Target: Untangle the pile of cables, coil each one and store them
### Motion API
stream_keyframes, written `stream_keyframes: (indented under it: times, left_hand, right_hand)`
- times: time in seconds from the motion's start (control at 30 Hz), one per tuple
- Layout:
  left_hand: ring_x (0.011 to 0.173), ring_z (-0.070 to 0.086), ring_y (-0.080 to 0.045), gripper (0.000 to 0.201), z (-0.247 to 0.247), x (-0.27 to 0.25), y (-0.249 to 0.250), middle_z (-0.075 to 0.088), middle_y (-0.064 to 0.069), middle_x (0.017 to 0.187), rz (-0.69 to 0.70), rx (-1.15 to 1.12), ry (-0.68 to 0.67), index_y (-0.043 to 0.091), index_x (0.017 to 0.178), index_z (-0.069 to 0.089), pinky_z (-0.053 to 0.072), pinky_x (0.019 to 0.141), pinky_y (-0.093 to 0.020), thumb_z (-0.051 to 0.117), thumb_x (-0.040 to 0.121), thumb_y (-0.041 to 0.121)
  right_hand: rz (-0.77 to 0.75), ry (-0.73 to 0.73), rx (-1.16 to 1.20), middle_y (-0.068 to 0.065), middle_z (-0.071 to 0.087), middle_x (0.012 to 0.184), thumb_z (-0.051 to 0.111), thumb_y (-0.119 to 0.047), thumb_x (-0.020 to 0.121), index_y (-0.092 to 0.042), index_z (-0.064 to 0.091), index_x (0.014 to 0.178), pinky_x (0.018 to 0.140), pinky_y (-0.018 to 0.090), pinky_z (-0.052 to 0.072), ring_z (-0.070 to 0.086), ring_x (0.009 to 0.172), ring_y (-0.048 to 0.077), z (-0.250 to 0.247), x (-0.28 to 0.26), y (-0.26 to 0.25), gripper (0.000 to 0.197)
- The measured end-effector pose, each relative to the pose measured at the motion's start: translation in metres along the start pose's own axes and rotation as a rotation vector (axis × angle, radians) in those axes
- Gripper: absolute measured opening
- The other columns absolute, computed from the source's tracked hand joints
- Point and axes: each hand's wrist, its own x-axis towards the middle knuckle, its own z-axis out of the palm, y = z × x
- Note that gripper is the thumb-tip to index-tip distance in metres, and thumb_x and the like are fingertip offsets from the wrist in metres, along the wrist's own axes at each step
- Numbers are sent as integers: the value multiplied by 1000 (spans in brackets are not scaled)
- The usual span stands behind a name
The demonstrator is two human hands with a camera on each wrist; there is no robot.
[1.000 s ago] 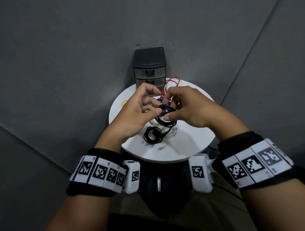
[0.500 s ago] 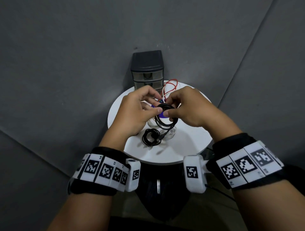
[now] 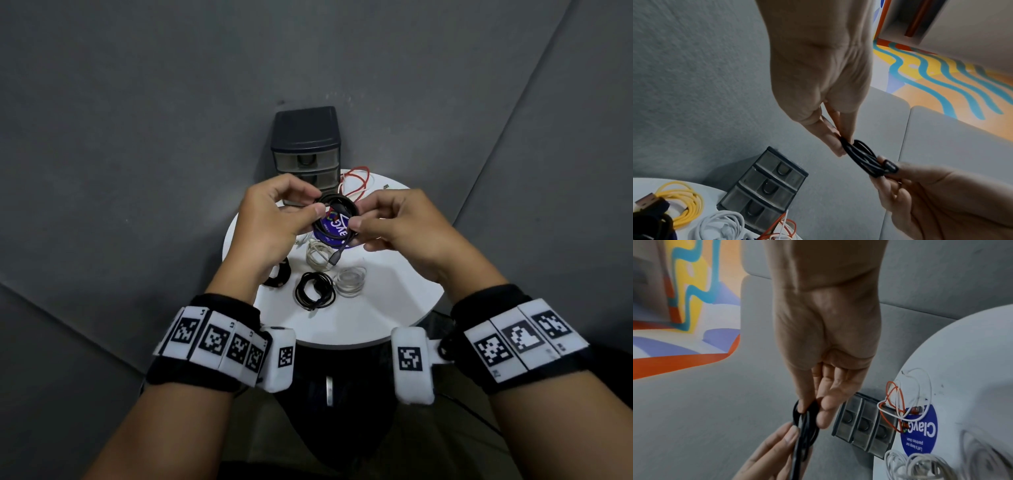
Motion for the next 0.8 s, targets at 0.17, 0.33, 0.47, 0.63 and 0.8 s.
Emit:
stream_keyframes:
  times: [0.17,0.33,0.47,0.63,0.8]
  left_hand:
    - [89,75,-36,14,2,9,-5,70,-11,89,-20,-73,-10,8,91,71,63,81,-41,78,84,-2]
    - [84,75,-29,15,8,23,-11,71,-7,85,-9,-49,-5,11,88,72,63,75,-34,78,84,-2]
    - [77,72,-17,11,19,40,-24,72,-2,78,-19,40,-32,12,88,74,64,77,-35,76,88,2]
    - [73,65,-13,14,30,67,-44,71,-1,80,-67,213,-136,17,89,76,59,77,-35,76,87,3]
    - [55,58,-2,8,43,83,-52,68,2,71,-199,393,-301,11,92,77,45,50,-15,72,91,5]
  right_hand:
    - [50,-12,160,16,72,84,73,-1,87,10,62,113,56,20,53,71,66,19,-5,9,0,30]
    - [73,12,171,13,74,82,73,0,88,6,66,110,56,19,53,70,65,19,-9,22,6,24]
    - [99,89,158,12,73,74,72,1,88,1,67,102,56,19,54,69,61,18,-15,34,18,16]
    - [175,168,100,22,70,80,73,1,87,-1,67,105,53,21,55,69,60,21,-28,53,41,19]
    - [295,149,-32,25,71,84,71,5,89,-2,67,97,57,24,60,67,54,20,-42,72,64,11]
